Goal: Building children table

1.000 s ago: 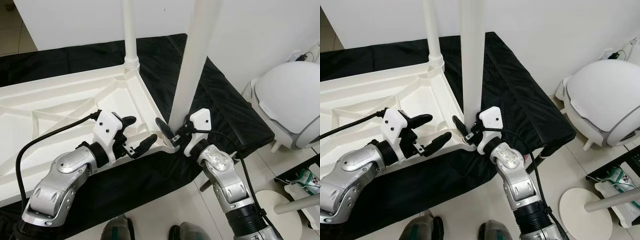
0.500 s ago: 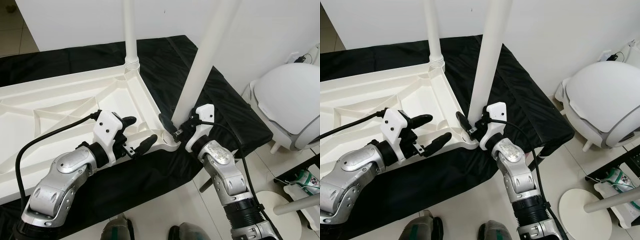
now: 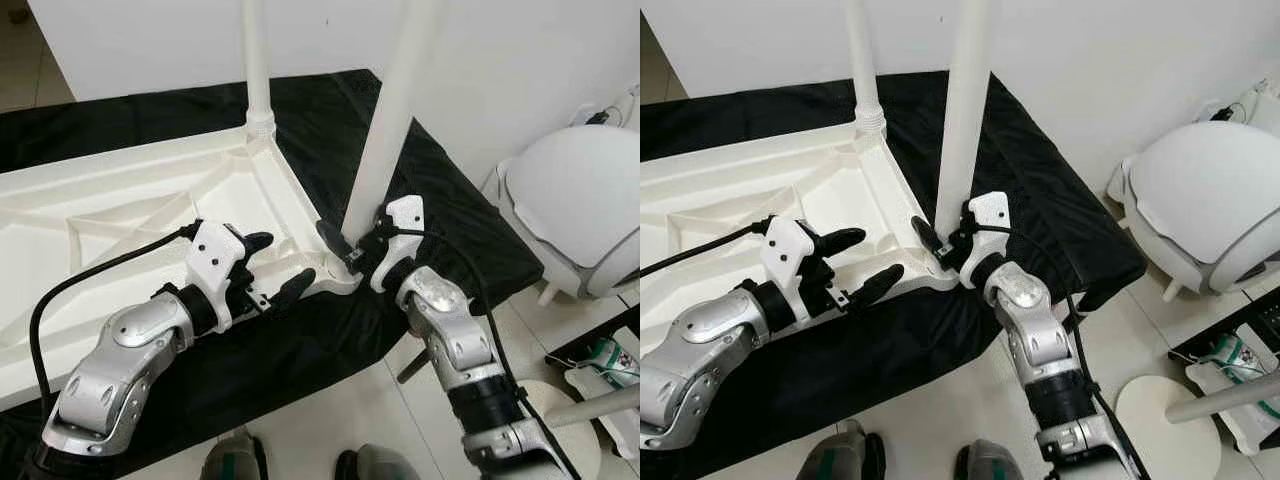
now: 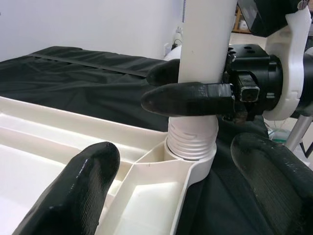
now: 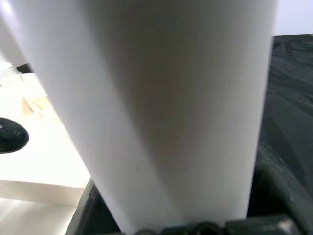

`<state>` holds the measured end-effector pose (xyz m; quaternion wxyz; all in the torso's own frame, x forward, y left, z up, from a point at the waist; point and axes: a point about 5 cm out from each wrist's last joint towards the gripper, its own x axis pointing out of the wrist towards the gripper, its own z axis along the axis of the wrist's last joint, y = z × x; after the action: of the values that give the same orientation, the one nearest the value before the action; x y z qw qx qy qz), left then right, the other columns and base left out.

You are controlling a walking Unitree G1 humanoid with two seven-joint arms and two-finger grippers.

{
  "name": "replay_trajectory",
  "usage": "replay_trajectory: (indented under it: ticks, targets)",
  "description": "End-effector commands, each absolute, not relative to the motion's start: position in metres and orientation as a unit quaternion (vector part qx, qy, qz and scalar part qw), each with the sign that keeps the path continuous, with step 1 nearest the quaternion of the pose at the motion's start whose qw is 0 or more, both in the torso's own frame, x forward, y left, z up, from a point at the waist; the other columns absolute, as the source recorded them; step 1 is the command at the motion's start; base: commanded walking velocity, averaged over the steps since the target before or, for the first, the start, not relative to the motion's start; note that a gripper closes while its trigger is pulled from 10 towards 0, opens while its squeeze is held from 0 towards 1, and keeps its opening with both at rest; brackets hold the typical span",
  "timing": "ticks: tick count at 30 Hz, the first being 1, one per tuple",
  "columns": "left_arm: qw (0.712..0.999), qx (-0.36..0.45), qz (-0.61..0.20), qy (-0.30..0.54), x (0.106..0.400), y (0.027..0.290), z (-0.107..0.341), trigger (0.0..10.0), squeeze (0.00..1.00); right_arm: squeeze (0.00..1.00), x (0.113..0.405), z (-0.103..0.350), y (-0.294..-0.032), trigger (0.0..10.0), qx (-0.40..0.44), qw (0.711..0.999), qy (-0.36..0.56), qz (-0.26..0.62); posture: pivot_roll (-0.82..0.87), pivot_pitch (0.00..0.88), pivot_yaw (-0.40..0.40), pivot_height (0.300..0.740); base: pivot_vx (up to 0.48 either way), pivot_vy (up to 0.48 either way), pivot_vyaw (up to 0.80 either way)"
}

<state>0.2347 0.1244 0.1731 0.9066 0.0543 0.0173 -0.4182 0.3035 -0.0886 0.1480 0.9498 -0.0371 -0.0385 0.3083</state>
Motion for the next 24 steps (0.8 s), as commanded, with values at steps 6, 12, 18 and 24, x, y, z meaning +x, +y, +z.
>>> replay_trajectory:
  ticks: [6, 12, 18, 24]
  targets:
    - [0.909, 0.049, -0.414, 0.019, 0.232, 0.125, 0.174, 10.0, 0.0, 0.0, 0.311, 0.12, -0.107, 10.0, -0.017, 0.968, 0.04, 0.249, 0.02, 0.07, -0.031, 0.74, 0.0, 0.0, 0.0]
    - [0.909, 0.047, -0.414, 0.02, 0.231, 0.125, 0.173, 10.0, 0.0, 0.0, 0.311, 0.115, -0.116, 10.0, 0.003, 0.973, 0.049, 0.227, 0.01, 0.073, -0.03, 0.74, 0.0, 0.0, 0.0]
    - [0.908, 0.045, -0.416, 0.02, 0.231, 0.124, 0.173, 10.0, 0.0, 0.0, 0.313, 0.116, -0.119, 10.0, 0.001, 0.975, 0.045, 0.218, 0.01, 0.078, -0.029, 0.74, 0.0, 0.0, 0.0]
    - [0.908, 0.046, -0.416, 0.02, 0.231, 0.124, 0.173, 10.0, 0.0, 0.0, 0.313, 0.12, -0.115, 10.0, -0.02, 0.975, 0.031, 0.218, 0.01, 0.078, -0.029, 0.74, 0.0, 0.0, 0.0]
